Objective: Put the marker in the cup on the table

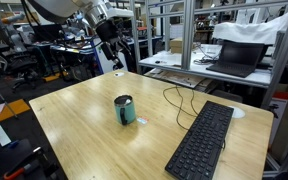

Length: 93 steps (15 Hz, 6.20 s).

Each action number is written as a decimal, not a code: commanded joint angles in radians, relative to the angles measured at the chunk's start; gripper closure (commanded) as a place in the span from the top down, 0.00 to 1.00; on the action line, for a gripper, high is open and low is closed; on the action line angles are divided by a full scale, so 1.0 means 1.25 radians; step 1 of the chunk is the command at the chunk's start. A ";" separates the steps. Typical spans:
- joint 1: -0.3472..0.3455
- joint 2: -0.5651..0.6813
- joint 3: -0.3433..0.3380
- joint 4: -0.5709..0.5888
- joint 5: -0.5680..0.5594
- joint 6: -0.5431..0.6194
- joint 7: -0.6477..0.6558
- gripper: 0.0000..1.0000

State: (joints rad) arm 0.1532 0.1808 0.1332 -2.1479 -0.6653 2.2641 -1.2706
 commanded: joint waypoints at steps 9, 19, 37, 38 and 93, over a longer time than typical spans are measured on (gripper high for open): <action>-0.011 0.083 0.016 0.017 -0.048 0.072 -0.014 1.00; -0.011 0.091 0.017 -0.029 0.052 0.133 -0.004 1.00; -0.024 0.128 0.000 -0.058 0.057 0.248 0.121 1.00; -0.025 0.130 -0.001 -0.062 0.057 0.253 0.128 1.00; -0.121 -0.043 -0.093 -0.254 0.018 0.314 0.369 0.05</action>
State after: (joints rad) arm 0.0304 0.1092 0.0266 -2.4340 -0.6888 2.5686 -0.8279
